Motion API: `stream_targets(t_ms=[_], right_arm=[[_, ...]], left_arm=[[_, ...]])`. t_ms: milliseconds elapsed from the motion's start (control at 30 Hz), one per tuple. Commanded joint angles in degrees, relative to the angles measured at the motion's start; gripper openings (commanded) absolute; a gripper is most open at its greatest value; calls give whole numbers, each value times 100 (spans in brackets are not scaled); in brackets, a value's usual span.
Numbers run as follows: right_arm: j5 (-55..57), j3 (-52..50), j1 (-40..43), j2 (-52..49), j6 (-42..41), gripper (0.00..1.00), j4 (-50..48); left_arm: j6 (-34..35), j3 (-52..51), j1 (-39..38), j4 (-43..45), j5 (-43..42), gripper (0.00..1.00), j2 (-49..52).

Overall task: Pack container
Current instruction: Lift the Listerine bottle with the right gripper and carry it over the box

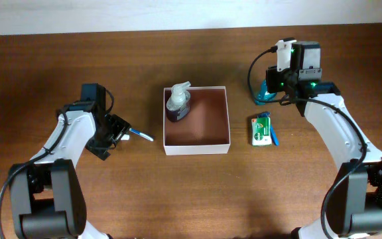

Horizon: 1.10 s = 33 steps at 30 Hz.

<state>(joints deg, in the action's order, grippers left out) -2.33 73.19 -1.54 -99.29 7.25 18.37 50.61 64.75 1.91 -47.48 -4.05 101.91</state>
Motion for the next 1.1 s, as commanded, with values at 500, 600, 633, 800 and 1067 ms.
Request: stream_targets(t_ms=[500,600,633,800,1067], right_arm=[[262,105,-931,1729,-195,26,96],[321,105,-1388,1947,-319,26,192],[354,105,-1506,1991,-461,25,195],[343,105,-1853,2041,-1104,22,284],[284,103,-2417,1906,-1873,22,374]], left_arm=[[35,-22,13,31,7,83,37],[33,-22,13,26,15,82,37],[35,-22,11,17,39,82,37],[33,-22,11,2,90,82,37],[35,-22,4,-7,195,83,37]])
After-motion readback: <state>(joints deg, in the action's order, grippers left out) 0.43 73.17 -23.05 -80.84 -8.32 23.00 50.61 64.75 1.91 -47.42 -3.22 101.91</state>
